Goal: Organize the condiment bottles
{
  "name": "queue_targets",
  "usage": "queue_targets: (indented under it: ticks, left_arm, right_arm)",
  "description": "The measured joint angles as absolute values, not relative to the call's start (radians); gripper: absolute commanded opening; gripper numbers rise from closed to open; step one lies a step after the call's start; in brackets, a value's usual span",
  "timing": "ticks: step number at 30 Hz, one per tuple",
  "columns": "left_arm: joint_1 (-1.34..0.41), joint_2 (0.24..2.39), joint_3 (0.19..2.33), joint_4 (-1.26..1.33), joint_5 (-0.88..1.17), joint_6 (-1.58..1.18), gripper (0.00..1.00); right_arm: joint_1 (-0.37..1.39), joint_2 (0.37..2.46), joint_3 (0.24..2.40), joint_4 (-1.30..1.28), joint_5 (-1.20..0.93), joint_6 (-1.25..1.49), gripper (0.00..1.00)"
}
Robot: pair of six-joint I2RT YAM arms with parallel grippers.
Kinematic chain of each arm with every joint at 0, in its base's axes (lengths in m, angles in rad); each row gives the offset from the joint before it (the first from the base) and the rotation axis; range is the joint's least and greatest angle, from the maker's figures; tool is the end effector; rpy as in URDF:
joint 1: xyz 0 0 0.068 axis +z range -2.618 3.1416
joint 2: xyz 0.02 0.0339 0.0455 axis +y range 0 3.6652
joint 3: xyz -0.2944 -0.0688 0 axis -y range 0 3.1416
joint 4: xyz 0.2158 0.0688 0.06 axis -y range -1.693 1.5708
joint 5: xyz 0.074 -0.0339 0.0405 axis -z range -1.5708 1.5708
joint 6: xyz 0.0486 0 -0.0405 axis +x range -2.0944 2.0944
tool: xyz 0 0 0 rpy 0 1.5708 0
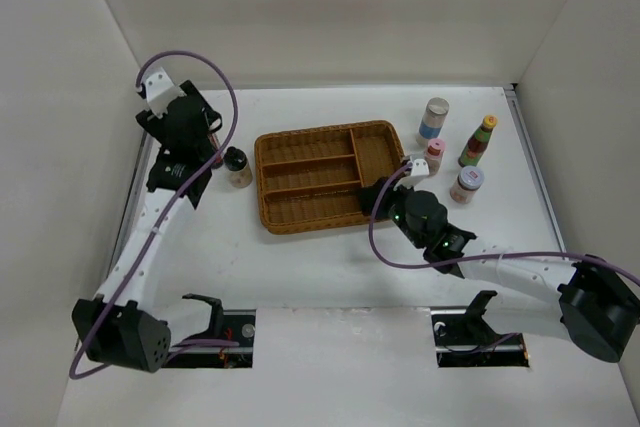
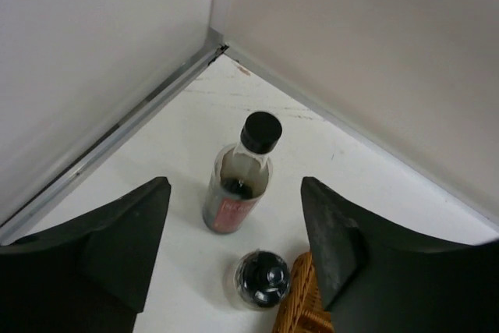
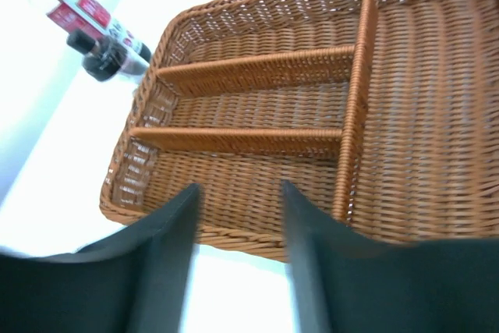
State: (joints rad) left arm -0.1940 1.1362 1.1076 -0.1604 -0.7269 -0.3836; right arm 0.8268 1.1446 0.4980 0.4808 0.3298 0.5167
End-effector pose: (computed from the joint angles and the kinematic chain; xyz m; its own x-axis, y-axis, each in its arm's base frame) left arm 0.2239 -0.0111 0.4136 0.0148 -0.2879 -0.9575 -0.5293 0.8102 -0.2518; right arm 0.1640 0.1549 0.2796 -0.3342 0.3271 -0.8839 -0.3619 0.8214 0.4408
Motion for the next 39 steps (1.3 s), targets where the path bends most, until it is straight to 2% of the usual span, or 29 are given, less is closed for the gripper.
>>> queue_targets:
  ticks: [3,15,20,30,35,39]
  left_arm:
    - [-0.176,1.211,1.161,-0.157,-0.71,-0.368,0.7]
    - [-0.097,1.505,1.253,-0.152,-0.669,-0.326,0.64]
    - [-0.075,1.569,1.291,-0.11,-0.659,-0.307,0.62]
    - [-0.073,1.66,1.361,-0.082,-0.647,-0.269,0.5]
    - [-0.072,1.664,1.364,-0.083,-0.645,-0.263,0.23]
    - [-0.072,1.665,1.372,-0.094,-0.643,-0.262,0.16]
  right_arm:
    - [0.826,1.145,0.498,0.487,0.316,0.516,0.66]
    - [0.826,1.159,0.491,0.533,0.268,0.513,0.66]
    - [0.826,1.176,0.491,0.533,0.262,0.513,0.67]
    - [0.818,1.187,0.491,0.535,0.249,0.513,0.68]
    - [0.806,1.187,0.49,0.535,0.247,0.513,0.68]
    - [0.798,1.184,0.487,0.537,0.246,0.513,0.68]
